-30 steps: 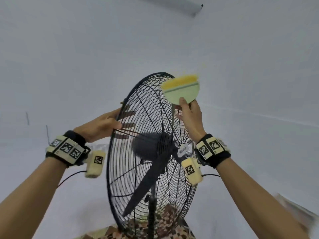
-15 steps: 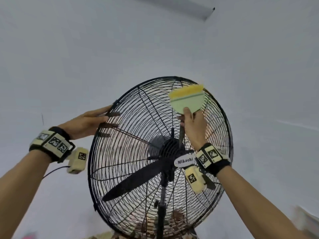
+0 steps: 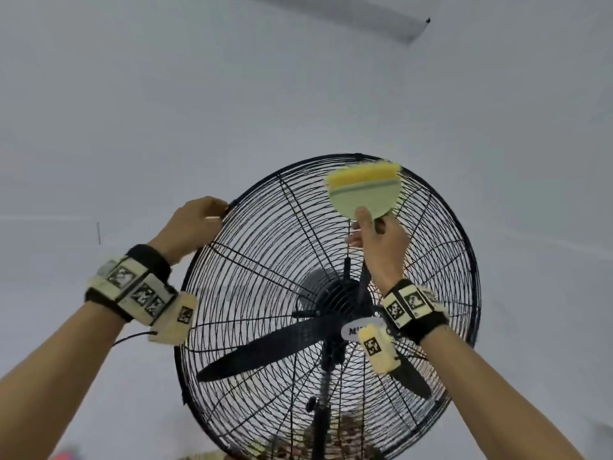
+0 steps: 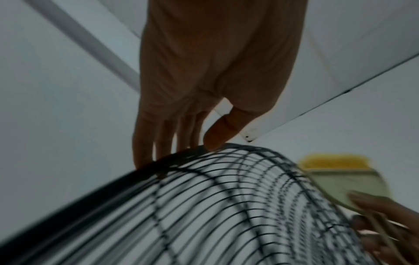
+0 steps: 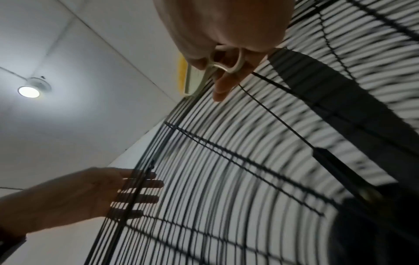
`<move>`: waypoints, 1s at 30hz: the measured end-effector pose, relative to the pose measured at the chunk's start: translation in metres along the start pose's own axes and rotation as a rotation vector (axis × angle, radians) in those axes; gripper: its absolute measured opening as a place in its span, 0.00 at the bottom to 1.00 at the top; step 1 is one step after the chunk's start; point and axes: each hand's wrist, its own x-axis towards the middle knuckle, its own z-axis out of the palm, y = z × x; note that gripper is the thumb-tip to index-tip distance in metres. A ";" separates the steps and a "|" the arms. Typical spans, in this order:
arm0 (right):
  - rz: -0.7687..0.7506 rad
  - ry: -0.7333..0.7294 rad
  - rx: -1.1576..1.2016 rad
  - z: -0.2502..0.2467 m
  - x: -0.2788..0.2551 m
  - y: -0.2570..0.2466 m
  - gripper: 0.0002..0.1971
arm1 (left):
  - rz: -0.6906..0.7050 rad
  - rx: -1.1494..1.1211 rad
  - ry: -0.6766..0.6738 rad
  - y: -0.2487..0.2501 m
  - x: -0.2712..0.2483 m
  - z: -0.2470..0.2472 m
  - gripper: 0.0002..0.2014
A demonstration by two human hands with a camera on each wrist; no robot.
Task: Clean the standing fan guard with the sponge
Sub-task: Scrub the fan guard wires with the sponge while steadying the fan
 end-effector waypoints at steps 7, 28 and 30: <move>-0.262 0.165 -0.203 -0.018 0.057 -0.079 0.20 | 0.030 0.506 -0.044 0.074 0.006 0.051 0.54; -0.536 -0.258 -1.086 0.041 0.113 -0.106 0.20 | 0.207 0.631 0.146 0.054 0.015 0.078 0.64; -0.523 -0.163 -1.058 0.031 0.115 -0.108 0.19 | 0.204 0.614 0.156 0.053 0.014 0.078 0.66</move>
